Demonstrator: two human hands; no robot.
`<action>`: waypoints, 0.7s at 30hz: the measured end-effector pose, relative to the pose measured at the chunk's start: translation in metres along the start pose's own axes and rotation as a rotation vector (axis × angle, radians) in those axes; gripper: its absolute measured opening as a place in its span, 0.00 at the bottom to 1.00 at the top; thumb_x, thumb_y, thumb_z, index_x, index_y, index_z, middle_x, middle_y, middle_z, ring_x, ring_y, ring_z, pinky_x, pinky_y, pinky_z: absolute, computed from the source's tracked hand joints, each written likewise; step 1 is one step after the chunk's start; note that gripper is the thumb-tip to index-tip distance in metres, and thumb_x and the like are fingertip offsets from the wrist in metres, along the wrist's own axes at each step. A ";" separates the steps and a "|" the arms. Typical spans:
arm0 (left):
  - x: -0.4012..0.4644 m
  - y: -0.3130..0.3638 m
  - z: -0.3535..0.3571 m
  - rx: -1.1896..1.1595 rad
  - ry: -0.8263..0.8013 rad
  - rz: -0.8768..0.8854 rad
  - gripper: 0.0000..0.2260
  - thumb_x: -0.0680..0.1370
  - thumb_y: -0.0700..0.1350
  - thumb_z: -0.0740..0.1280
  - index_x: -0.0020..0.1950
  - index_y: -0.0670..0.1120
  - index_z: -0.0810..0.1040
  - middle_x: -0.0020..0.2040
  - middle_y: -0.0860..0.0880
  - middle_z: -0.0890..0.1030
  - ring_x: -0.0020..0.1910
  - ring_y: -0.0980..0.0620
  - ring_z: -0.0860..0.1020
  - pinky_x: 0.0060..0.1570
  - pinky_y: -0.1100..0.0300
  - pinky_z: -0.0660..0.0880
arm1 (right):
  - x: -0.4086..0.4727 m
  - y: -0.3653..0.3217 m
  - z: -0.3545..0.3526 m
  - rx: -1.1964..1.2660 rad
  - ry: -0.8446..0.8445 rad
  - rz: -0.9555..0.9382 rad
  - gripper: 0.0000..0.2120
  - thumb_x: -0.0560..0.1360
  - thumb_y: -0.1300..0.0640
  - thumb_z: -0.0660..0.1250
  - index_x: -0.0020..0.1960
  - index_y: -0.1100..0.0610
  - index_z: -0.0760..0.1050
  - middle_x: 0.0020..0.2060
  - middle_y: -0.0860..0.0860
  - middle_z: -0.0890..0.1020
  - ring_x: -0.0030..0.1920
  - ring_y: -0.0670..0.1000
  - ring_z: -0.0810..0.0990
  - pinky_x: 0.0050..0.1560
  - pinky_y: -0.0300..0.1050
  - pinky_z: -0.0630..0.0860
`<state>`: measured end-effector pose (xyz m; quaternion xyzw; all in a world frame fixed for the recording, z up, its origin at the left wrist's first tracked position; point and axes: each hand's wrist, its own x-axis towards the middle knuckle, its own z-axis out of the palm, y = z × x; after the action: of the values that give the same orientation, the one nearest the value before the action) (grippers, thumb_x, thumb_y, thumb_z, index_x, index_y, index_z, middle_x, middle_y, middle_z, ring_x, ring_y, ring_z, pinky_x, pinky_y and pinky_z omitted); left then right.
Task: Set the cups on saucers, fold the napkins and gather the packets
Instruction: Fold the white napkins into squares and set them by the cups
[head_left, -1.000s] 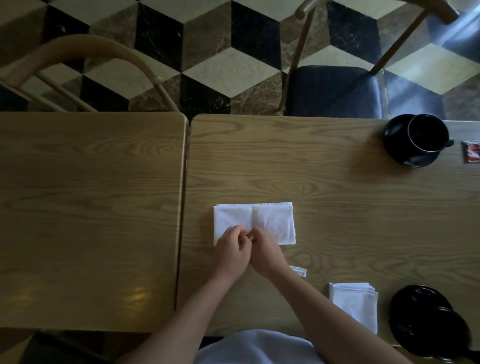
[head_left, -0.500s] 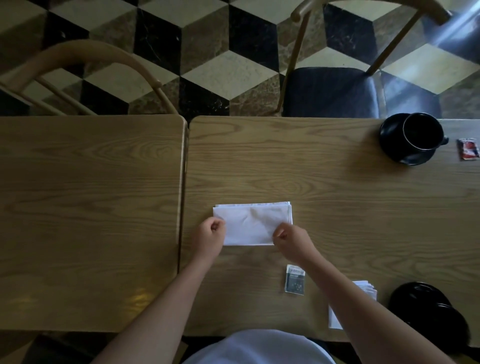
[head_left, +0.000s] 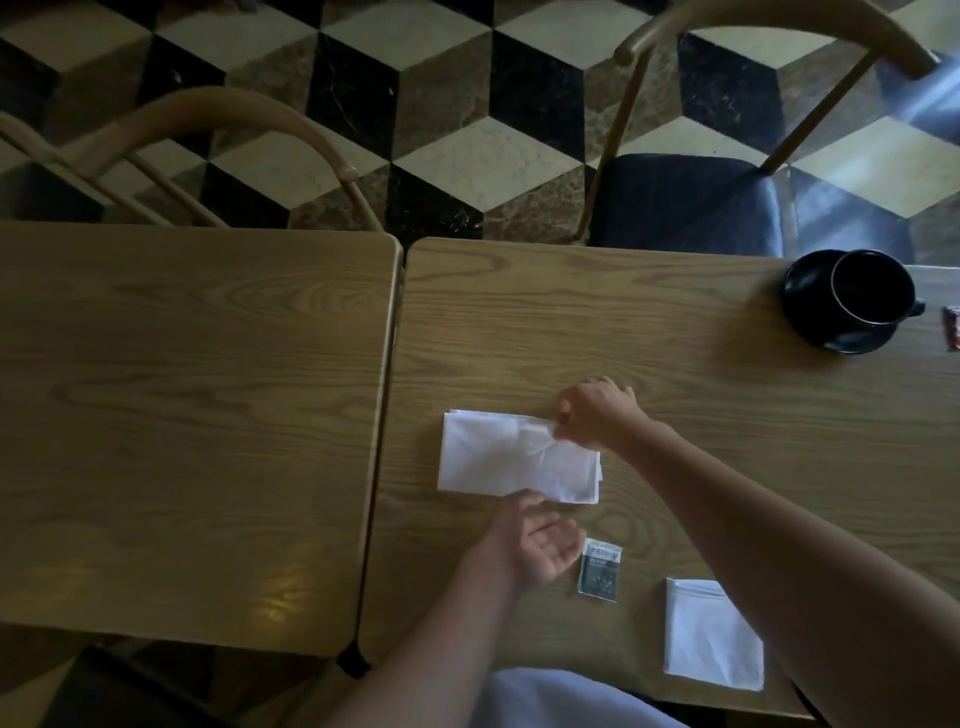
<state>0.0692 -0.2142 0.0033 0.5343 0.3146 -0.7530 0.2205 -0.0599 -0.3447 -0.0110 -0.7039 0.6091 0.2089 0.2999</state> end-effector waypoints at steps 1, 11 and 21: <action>-0.002 -0.001 0.004 -0.006 0.000 0.002 0.18 0.77 0.43 0.67 0.63 0.34 0.72 0.60 0.34 0.77 0.57 0.36 0.78 0.59 0.44 0.78 | -0.001 -0.004 -0.006 0.004 -0.011 -0.020 0.10 0.71 0.44 0.72 0.50 0.46 0.80 0.53 0.49 0.80 0.61 0.55 0.73 0.57 0.52 0.69; -0.021 0.012 0.025 -0.065 -0.103 0.229 0.13 0.72 0.33 0.57 0.52 0.37 0.76 0.56 0.35 0.82 0.56 0.39 0.80 0.59 0.46 0.75 | -0.052 -0.045 -0.068 0.265 -0.032 -0.184 0.08 0.78 0.54 0.66 0.49 0.58 0.74 0.42 0.53 0.78 0.38 0.52 0.74 0.31 0.43 0.65; -0.043 0.059 0.010 0.308 -0.310 0.639 0.17 0.77 0.35 0.65 0.66 0.42 0.76 0.57 0.39 0.84 0.48 0.45 0.85 0.41 0.53 0.83 | -0.096 -0.026 0.012 1.337 0.407 0.173 0.11 0.76 0.53 0.72 0.39 0.53 0.72 0.33 0.48 0.78 0.27 0.43 0.73 0.27 0.41 0.70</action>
<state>0.1167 -0.2629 0.0318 0.5122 -0.0214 -0.7563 0.4063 -0.0495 -0.2638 0.0477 -0.3428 0.7046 -0.3231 0.5306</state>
